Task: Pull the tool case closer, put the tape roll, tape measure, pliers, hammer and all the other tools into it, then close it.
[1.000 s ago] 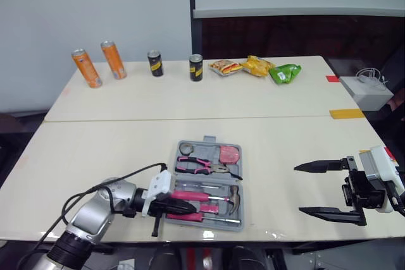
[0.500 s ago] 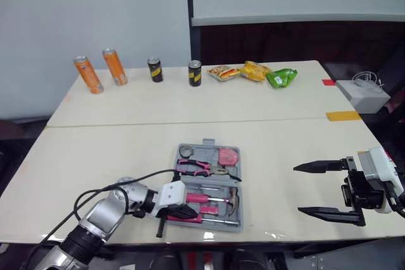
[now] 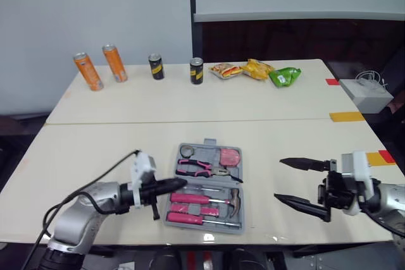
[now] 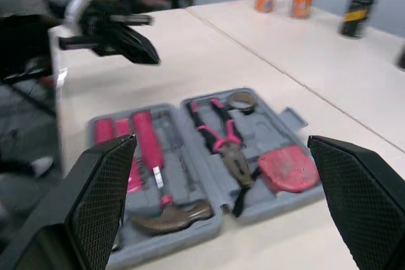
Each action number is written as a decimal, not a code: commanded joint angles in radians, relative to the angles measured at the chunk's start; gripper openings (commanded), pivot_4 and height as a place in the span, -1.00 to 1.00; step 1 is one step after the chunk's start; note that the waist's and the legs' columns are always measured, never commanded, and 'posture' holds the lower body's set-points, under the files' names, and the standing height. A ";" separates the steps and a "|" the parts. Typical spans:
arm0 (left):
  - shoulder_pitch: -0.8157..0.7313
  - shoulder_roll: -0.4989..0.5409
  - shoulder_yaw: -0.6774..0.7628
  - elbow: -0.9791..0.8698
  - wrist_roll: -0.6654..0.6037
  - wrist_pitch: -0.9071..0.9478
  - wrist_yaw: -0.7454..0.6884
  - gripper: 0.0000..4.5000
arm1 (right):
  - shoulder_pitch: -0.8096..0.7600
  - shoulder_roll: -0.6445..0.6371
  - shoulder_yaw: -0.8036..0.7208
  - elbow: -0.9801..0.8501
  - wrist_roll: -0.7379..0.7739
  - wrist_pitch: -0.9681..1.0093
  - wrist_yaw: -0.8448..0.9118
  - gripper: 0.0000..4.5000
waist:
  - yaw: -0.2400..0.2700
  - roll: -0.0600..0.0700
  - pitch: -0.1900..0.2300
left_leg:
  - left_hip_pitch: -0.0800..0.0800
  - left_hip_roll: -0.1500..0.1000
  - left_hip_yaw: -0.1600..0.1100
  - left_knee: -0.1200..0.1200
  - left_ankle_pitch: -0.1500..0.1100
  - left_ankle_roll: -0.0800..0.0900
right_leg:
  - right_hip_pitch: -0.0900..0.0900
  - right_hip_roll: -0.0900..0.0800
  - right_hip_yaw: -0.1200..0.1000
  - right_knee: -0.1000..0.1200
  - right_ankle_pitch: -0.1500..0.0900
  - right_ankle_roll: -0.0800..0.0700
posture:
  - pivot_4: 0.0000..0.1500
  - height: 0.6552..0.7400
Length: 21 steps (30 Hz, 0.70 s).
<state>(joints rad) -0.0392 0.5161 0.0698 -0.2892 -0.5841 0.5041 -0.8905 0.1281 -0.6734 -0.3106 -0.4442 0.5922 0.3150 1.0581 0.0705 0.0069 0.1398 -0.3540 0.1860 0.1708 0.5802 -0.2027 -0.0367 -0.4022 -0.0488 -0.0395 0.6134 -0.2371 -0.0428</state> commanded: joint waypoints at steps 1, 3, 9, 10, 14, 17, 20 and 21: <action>0.022 0.002 0.100 -0.031 -0.010 -0.006 0.092 -0.98 | -0.015 0.075 0.043 -0.011 -0.039 -0.025 -0.122 1.00 | -0.005 -0.001 0.001 | 0.000 0.000 0.000 0.000 0.000 0.000 | 0.000 0.000 0.000 0.000 0.000 0.000 | 1.00 1.00; 0.029 0.001 0.133 -0.013 -0.002 -0.036 0.107 -0.98 | -0.040 0.136 0.068 0.011 -0.039 -0.010 -0.192 1.00 | -0.012 -0.003 0.002 | 0.000 0.001 0.000 -0.002 0.000 0.000 | -0.001 0.001 0.000 0.000 0.000 0.000 | 1.00 1.00; 0.138 0.016 0.226 0.048 -0.011 -0.134 0.046 -0.61 | 0.004 0.164 0.108 0.126 -0.100 -0.132 -0.140 1.00 | -0.021 -0.005 0.004 | 0.000 0.000 0.000 -0.002 -0.001 -0.001 | -0.001 0.001 0.000 -0.002 0.000 0.001 | 1.00 1.00; 0.173 0.023 0.246 0.058 -0.010 -0.151 0.030 -0.49 | 0.031 0.144 0.097 0.144 -0.103 -0.155 -0.106 1.00 | -0.021 -0.006 0.004 | 0.000 0.000 0.000 -0.002 -0.002 -0.001 | -0.001 0.001 0.000 -0.003 -0.001 0.002 | 1.00 1.00; 0.306 0.041 0.315 0.073 -0.016 -0.194 -0.022 0.10 | 0.126 0.083 0.028 0.218 -0.088 -0.218 -0.015 1.00 | -0.020 -0.009 0.006 | -0.001 0.000 0.000 -0.002 -0.005 0.000 | -0.002 0.001 0.000 -0.003 -0.002 0.003 | 1.00 1.00; 0.389 0.052 0.362 0.093 -0.020 -0.217 -0.054 0.56 | 0.201 0.048 -0.032 0.266 -0.083 -0.262 0.032 1.00 | -0.020 -0.010 0.007 | 0.000 0.000 0.000 -0.002 -0.007 0.001 | 0.001 0.001 0.000 -0.006 -0.002 0.004 | 1.00 1.00; 0.430 0.064 0.391 0.134 -0.006 -0.252 -0.082 0.99 | 0.256 0.031 -0.078 0.297 -0.076 -0.288 0.065 1.00 | -0.019 -0.010 0.011 | 0.005 0.000 0.001 -0.002 -0.010 -0.003 | 0.007 0.000 0.000 -0.007 -0.003 0.006 | 1.00 1.00; 0.433 0.065 0.393 0.144 -0.004 -0.260 -0.088 0.99 | 0.263 0.030 -0.085 0.302 -0.074 -0.292 0.068 1.00 | -0.019 -0.010 0.011 | 0.006 0.000 0.001 -0.002 -0.010 -0.004 | 0.008 0.000 0.000 -0.007 -0.005 0.008 | 1.00 1.00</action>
<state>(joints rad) 0.3902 0.5649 0.4301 -0.1499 -0.5889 0.2775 -0.9567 0.3856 -0.6347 -0.3559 -0.1382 0.4919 0.0503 1.1087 0.0518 -0.0035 0.1510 -0.3475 0.1862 0.1715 0.5778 -0.2131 -0.0404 -0.3936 -0.0490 -0.0389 0.6060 -0.2433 -0.0325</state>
